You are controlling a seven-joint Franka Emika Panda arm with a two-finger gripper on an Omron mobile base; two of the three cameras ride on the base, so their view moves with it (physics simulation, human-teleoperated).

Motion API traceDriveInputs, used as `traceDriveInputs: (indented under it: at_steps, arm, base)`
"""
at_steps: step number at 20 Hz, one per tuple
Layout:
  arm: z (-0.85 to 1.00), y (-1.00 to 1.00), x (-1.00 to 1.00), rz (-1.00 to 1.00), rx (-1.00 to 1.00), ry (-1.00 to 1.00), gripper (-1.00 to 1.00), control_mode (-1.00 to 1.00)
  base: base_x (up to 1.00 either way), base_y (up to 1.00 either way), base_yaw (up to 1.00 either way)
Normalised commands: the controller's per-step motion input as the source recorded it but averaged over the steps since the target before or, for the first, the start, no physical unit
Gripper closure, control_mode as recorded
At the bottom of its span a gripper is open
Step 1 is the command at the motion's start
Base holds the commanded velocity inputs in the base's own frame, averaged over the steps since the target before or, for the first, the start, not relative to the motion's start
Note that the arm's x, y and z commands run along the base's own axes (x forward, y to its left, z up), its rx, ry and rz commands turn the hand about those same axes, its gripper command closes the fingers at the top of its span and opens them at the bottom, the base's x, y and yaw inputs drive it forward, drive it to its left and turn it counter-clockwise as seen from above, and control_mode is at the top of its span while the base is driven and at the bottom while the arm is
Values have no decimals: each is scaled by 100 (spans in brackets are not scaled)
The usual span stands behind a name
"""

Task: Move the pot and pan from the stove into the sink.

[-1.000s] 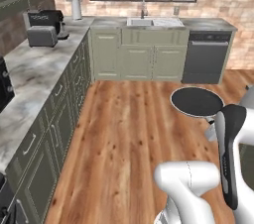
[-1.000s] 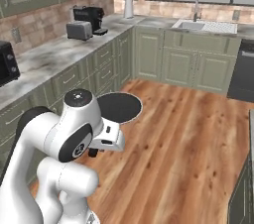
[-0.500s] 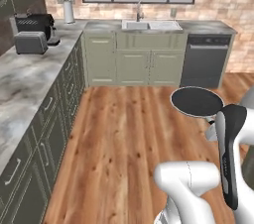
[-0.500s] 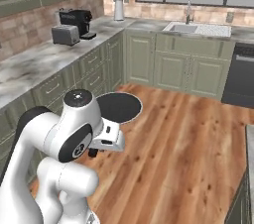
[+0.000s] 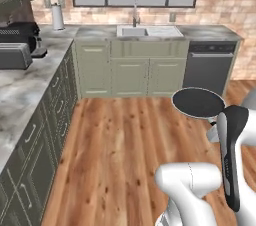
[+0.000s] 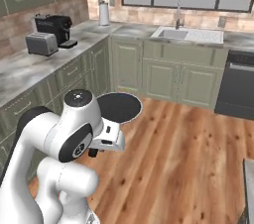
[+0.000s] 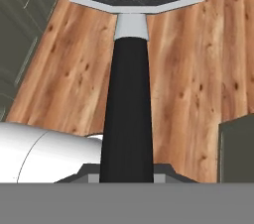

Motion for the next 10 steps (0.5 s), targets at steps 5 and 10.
traceDriveInputs:
  at_steps: [5, 10]
  arm:
    - [0, 0, 0, 0, 0, 0, 100, 100]
    - [0, 0, 0, 0, 0, 0, 100, 100]
  base:
    - [91, 5, -6]
    - [89, 14, -6]
